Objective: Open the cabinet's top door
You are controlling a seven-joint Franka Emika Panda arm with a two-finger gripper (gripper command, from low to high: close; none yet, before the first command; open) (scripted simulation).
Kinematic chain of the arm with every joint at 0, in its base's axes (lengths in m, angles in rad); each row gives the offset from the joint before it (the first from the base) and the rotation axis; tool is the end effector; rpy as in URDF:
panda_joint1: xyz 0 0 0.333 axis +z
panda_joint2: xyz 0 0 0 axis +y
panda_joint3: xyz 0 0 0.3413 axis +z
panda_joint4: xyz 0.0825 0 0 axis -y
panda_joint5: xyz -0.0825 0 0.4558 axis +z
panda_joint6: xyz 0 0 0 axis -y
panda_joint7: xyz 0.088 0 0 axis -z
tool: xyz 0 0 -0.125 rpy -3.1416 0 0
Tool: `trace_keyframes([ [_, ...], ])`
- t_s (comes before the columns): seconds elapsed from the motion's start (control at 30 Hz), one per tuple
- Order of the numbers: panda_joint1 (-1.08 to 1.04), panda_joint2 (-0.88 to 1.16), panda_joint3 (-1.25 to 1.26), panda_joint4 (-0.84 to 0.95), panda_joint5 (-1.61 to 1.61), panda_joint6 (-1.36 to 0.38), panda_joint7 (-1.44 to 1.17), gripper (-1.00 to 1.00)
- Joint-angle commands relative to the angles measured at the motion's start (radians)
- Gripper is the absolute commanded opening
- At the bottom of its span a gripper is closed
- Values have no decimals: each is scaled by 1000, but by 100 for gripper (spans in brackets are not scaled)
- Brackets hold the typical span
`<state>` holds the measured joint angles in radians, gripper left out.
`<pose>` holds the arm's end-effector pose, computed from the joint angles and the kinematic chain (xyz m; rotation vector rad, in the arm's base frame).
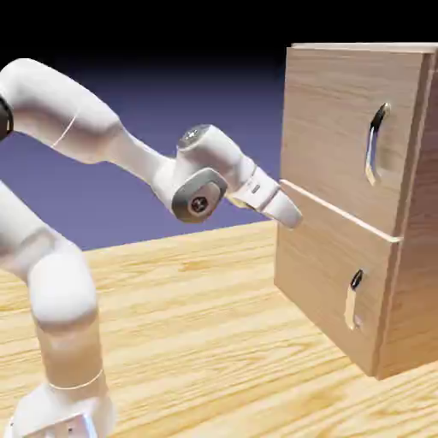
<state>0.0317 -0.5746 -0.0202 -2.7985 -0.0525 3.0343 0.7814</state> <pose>0.4470 0.0094 0.4304 -2.4764 0.9344 -1.0551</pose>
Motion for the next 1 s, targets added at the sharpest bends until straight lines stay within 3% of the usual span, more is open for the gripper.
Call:
trace_keyframes([
  [0.0,16,-4,-17,10,-44,-2,34,0],
  [0.97,491,-113,-503,286,-1305,-67,1005,0],
])
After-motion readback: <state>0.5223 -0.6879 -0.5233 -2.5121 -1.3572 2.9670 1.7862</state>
